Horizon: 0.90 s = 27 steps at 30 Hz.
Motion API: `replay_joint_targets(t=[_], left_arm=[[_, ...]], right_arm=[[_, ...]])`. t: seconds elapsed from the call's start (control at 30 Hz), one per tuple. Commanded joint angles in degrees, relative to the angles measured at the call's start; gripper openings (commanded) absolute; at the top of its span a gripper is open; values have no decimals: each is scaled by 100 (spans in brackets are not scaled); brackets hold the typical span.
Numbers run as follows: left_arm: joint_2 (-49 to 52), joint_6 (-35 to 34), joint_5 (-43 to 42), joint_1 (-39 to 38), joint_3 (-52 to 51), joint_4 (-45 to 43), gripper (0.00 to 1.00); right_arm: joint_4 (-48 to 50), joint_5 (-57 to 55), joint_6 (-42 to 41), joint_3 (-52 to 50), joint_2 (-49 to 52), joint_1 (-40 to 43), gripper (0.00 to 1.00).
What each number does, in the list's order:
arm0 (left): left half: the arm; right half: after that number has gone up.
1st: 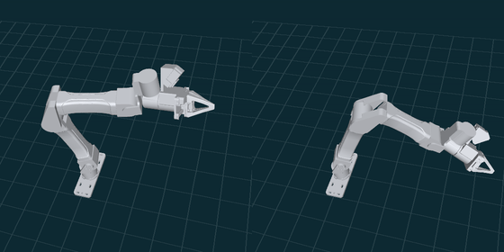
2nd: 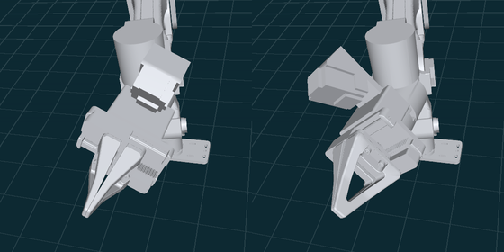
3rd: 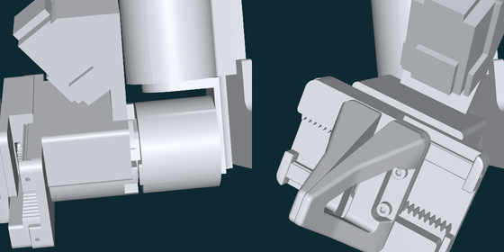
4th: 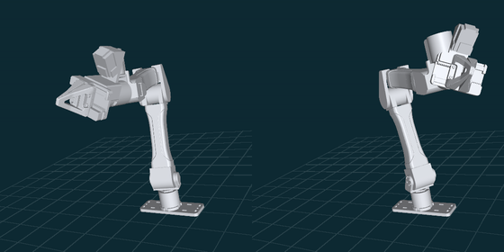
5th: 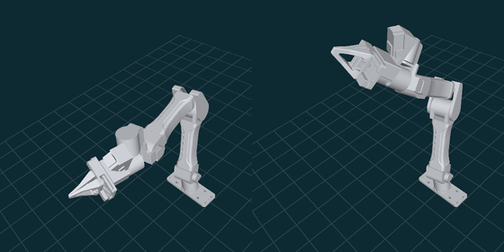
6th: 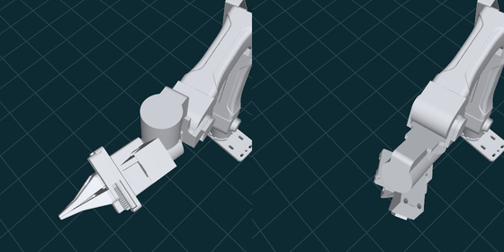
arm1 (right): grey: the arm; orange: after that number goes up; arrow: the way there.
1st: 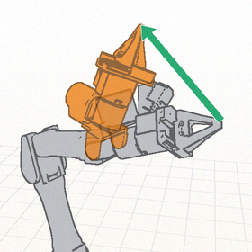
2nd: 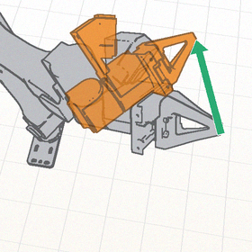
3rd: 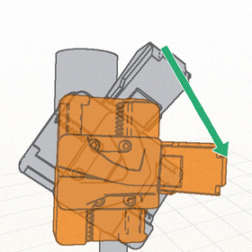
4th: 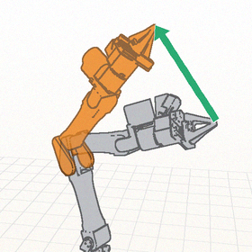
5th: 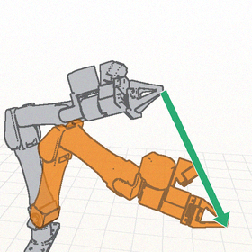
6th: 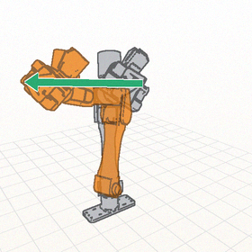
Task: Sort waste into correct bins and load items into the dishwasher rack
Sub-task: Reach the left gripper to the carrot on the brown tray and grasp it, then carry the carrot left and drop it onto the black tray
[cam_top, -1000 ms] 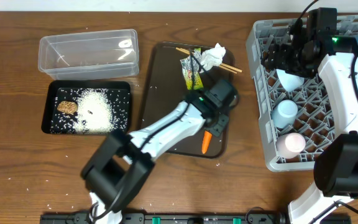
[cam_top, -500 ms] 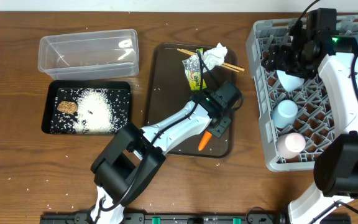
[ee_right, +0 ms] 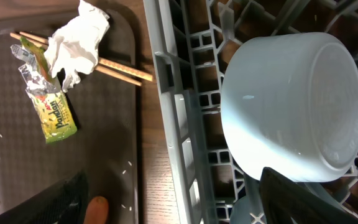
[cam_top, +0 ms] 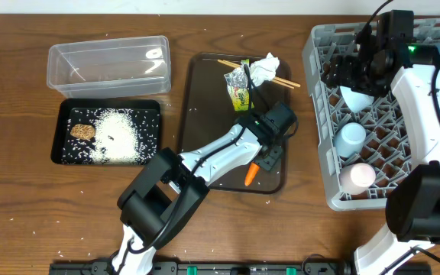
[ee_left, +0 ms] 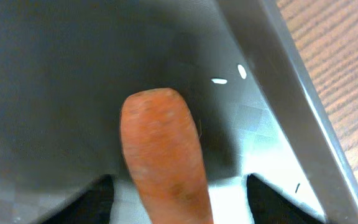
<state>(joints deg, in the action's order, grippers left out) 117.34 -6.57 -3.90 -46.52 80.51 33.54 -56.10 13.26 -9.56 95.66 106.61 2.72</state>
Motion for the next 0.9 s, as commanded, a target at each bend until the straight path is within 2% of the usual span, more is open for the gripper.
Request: replay_joint_targets(t=[0.0, 0.07, 0.1, 0.33, 0.5, 0.57, 0.7, 0.87], left_arm=[[39, 31, 55, 20, 63, 11, 29], [20, 28, 55, 20, 63, 17, 15], [0, 31, 55, 20, 68, 17, 13], [-212, 35, 87, 35, 278, 326, 13], [-667, 52, 452, 258, 752, 1246, 13], [-925, 52, 660, 457, 935, 1652, 9], [-1475, 44, 916, 1058, 1021, 2037, 8], [-1738, -74, 955, 2339, 1005, 2385, 8]], right_arm=[[-4, -39, 116, 35, -22, 33, 80], [-7, -55, 153, 35, -22, 33, 80], [-9, -76, 153, 35, -22, 33, 80], [-26, -129, 153, 35, -22, 33, 80], [-26, -146, 199, 35, -22, 33, 81], [-26, -144, 214, 35, -22, 33, 82], [-24, -144, 240, 35, -22, 31, 82], [-26, -144, 240, 35, -22, 31, 82]])
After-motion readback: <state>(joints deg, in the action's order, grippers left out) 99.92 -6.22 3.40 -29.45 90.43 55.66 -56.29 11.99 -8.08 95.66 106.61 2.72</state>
